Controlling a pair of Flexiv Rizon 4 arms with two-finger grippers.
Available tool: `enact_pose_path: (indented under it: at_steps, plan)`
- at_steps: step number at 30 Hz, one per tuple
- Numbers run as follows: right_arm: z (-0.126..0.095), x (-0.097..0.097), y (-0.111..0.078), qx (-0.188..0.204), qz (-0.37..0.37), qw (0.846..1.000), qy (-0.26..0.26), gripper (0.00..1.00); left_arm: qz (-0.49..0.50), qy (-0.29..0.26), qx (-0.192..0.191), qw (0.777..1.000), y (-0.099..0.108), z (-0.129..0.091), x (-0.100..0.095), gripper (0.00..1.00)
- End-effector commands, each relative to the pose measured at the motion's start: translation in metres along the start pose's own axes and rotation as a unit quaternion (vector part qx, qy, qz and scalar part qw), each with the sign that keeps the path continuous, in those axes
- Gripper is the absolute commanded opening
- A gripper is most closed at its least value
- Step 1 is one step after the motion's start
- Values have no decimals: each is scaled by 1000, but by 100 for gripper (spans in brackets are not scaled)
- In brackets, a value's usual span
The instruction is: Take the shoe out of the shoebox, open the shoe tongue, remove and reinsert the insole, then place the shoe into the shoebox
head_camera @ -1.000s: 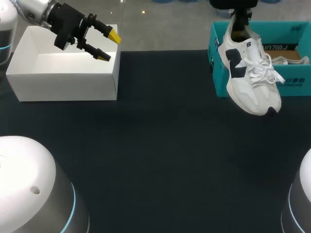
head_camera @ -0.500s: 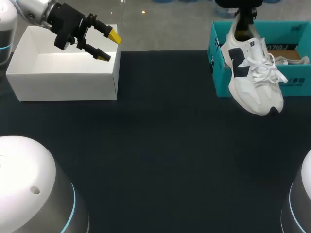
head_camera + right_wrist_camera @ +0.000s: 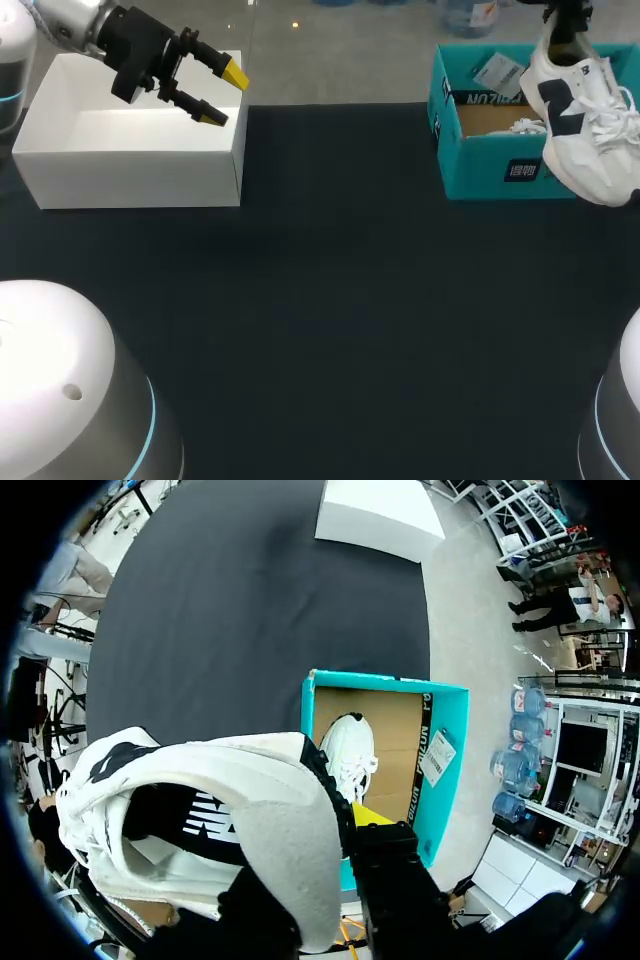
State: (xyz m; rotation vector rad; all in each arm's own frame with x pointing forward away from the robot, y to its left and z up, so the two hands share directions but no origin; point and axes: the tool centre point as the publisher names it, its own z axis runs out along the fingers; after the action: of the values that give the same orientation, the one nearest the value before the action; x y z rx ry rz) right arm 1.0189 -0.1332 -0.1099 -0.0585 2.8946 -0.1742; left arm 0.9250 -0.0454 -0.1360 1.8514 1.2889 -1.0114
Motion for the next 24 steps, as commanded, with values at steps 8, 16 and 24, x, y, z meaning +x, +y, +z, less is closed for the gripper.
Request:
enact_pose_path:
  at_steps: [8, 16, 24]
  plan:
    - [33, -44, -61, 33, 52, 998, 17, 0, 0, 1, 0, 1000, 0, 0, 0, 100]
    - [29, -67, -93, 23, 104, 994, 12, 0, 0, 1, 0, 1000, 0, 0, 0, 100]
    - [38, -91, -118, 29, 135, 990, 14, 0, 0, 1, 0, 1000, 0, 0, 0, 100]
